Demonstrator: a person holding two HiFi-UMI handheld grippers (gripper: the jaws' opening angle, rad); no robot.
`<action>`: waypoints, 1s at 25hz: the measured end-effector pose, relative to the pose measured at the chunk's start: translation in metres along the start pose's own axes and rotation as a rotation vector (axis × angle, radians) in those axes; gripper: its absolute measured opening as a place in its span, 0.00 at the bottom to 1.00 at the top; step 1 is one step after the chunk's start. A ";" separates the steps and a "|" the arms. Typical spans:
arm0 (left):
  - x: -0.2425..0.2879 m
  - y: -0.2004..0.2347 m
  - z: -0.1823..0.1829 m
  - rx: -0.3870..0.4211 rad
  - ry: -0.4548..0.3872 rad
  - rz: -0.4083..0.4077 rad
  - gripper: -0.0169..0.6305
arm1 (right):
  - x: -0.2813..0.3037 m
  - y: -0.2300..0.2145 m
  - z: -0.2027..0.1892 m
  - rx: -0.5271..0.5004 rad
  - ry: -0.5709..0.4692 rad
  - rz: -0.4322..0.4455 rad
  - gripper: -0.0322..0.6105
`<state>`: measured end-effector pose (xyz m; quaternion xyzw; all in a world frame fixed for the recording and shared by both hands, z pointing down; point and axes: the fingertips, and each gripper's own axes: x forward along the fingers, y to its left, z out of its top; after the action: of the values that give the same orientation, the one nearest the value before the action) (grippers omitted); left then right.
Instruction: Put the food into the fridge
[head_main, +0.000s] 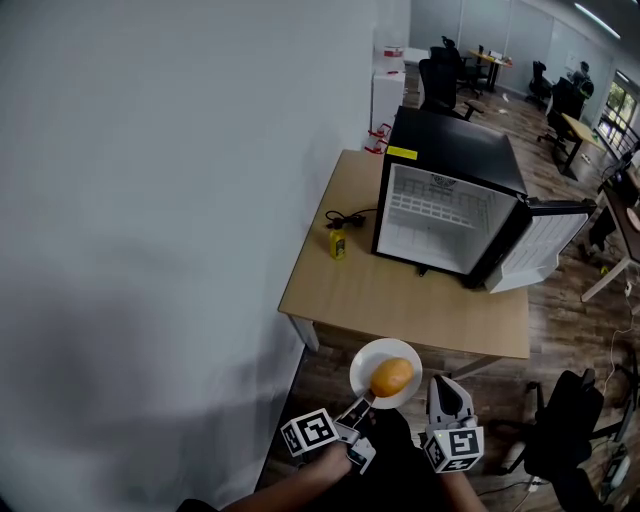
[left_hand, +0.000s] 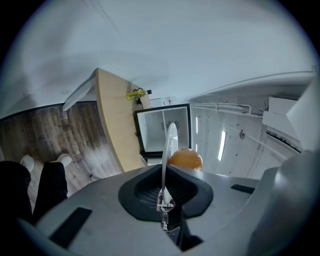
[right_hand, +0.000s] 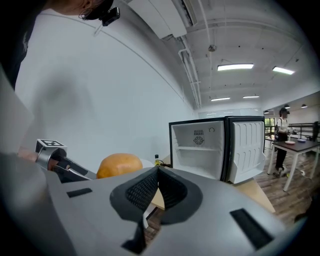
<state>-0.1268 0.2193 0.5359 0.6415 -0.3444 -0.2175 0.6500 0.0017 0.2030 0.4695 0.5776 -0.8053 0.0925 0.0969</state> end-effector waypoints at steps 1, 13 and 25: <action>0.006 0.000 0.002 -0.005 0.003 -0.001 0.06 | 0.005 -0.004 0.001 0.000 0.000 -0.003 0.14; 0.094 -0.005 0.053 -0.013 0.004 -0.025 0.06 | 0.090 -0.049 0.026 0.013 -0.029 0.016 0.14; 0.208 0.013 0.111 0.011 0.032 0.024 0.06 | 0.191 -0.136 0.056 0.012 -0.019 -0.002 0.14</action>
<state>-0.0703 -0.0065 0.5772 0.6446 -0.3426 -0.1975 0.6543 0.0676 -0.0286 0.4708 0.5797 -0.8051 0.0919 0.0859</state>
